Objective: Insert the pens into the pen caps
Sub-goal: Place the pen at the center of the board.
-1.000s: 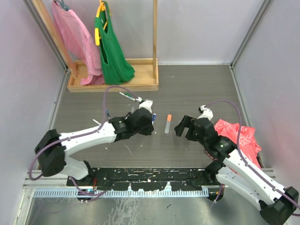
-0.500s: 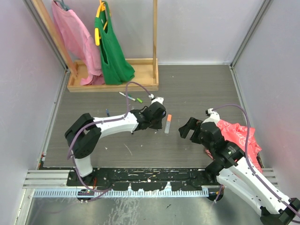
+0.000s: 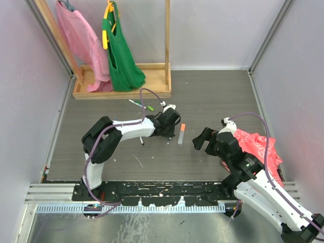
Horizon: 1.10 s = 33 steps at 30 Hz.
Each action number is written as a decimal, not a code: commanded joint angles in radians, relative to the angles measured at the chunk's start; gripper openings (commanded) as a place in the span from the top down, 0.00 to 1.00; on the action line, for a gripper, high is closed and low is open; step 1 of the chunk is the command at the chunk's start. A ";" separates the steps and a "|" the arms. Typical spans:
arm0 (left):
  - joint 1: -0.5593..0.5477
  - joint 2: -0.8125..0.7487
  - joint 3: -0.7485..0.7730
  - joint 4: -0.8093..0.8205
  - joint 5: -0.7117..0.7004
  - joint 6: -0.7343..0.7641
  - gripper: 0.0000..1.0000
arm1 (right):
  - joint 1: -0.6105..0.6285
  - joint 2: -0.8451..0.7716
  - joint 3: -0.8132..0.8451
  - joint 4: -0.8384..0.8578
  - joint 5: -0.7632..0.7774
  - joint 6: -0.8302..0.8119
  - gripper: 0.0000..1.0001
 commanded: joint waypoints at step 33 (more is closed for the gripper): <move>0.016 -0.084 0.035 -0.009 0.067 -0.010 0.71 | -0.003 0.016 0.004 0.041 -0.019 -0.019 0.01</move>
